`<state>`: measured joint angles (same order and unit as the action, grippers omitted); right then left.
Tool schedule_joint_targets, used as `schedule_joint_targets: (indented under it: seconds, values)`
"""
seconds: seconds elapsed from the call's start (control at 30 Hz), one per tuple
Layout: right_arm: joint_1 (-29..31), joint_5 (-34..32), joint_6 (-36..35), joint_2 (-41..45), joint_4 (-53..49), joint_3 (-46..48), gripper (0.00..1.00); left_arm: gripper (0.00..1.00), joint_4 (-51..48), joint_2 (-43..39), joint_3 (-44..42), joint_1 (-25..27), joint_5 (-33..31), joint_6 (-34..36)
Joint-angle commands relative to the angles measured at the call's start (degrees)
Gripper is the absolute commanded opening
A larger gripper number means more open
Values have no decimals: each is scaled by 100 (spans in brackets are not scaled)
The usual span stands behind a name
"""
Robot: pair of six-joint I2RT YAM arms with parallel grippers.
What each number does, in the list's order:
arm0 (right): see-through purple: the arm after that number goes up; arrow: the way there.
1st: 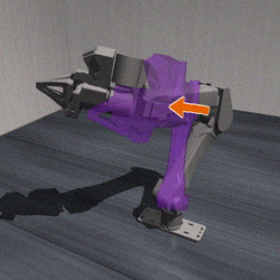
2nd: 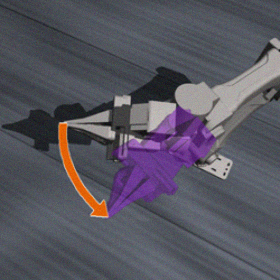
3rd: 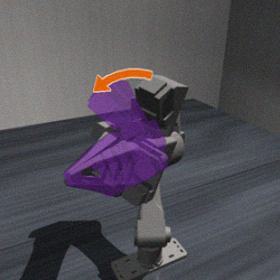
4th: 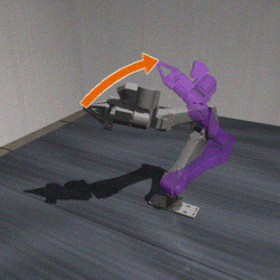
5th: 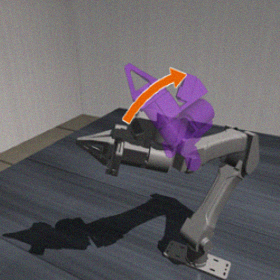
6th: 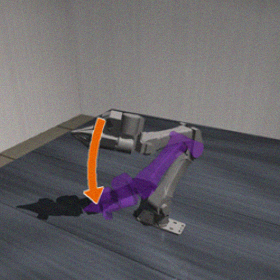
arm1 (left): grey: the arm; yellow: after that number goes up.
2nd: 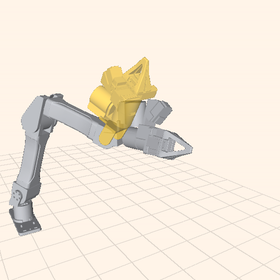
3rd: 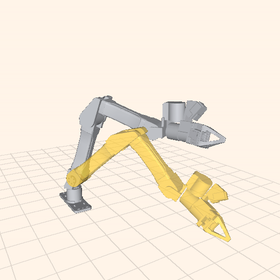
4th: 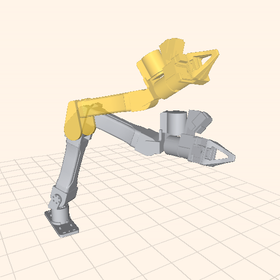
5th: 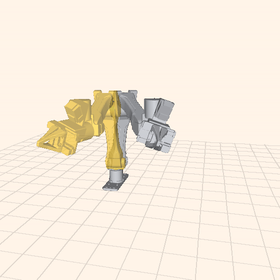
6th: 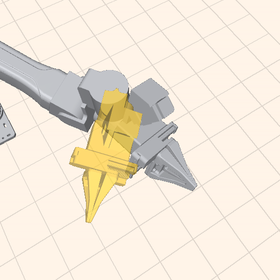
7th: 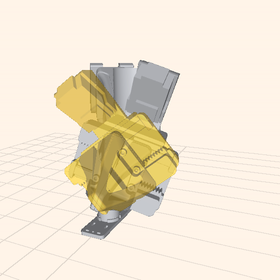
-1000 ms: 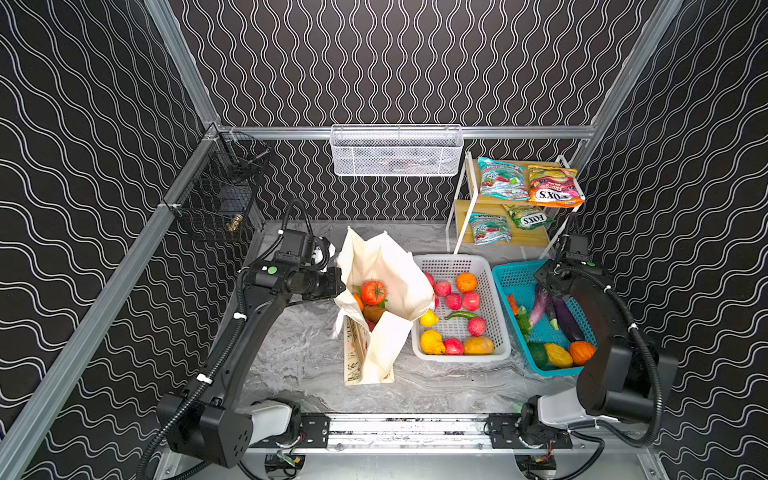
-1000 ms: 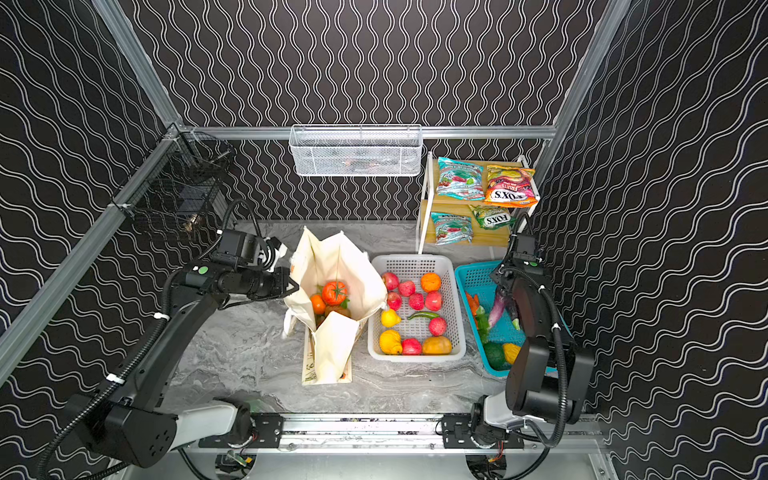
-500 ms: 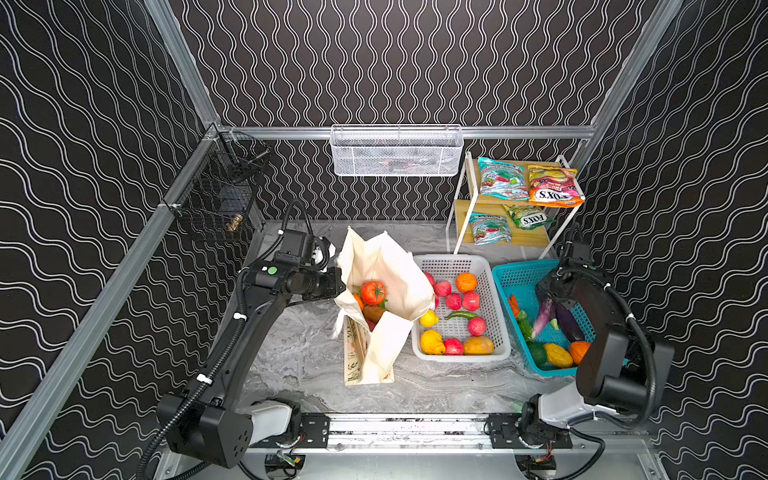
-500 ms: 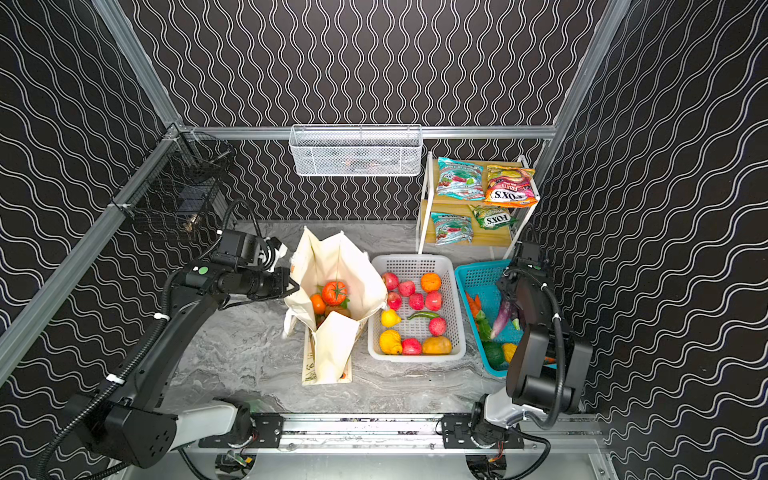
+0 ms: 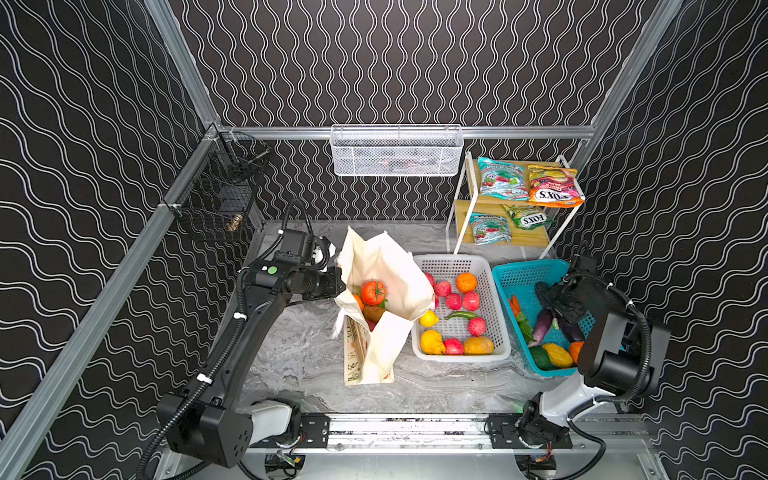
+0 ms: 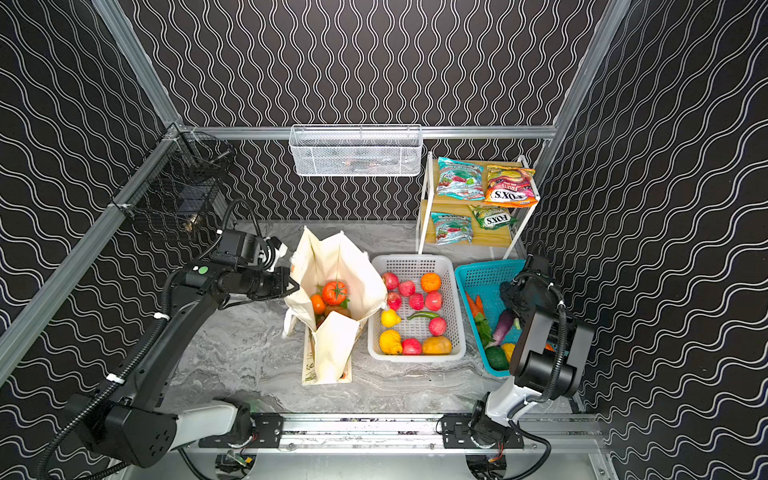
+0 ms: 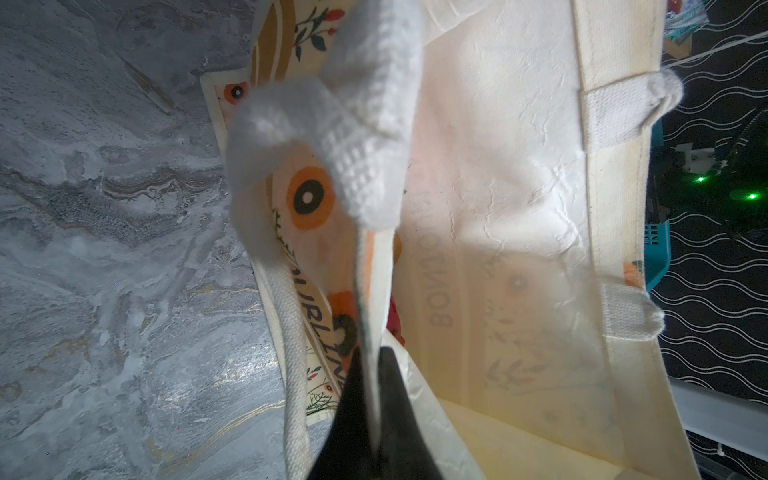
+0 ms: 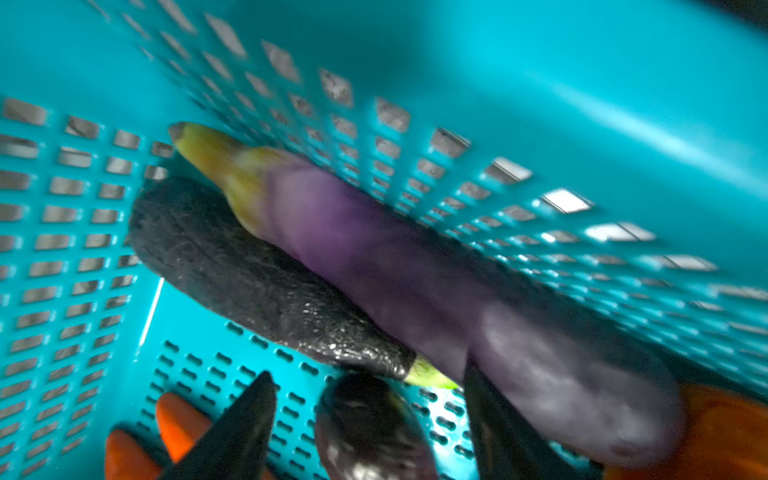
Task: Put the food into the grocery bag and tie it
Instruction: 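Grasp the small purple eggplant in the teal basket with the right gripper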
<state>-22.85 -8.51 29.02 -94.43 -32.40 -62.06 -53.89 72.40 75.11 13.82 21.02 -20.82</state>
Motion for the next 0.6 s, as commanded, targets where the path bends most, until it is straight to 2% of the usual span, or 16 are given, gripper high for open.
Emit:
schedule_joint_targets:
  seconds: [0.0, 0.17, 0.4, 0.57]
  values:
    - [91, -161, -112, 152, -239, -34, 84, 0, 16, 19, 56, -3, 25, 77]
    - [221, -278, -146, 285, -428, 0, 99, 0, 3, 28, 83, -3, 34, 69]
    - [845, -591, -67, 241, -551, 109, 99, 0, -172, 96, 250, -5, -47, 129]
    - [1254, -611, -115, 107, -459, 139, 95, 0, -284, 158, 413, -5, -125, 122]
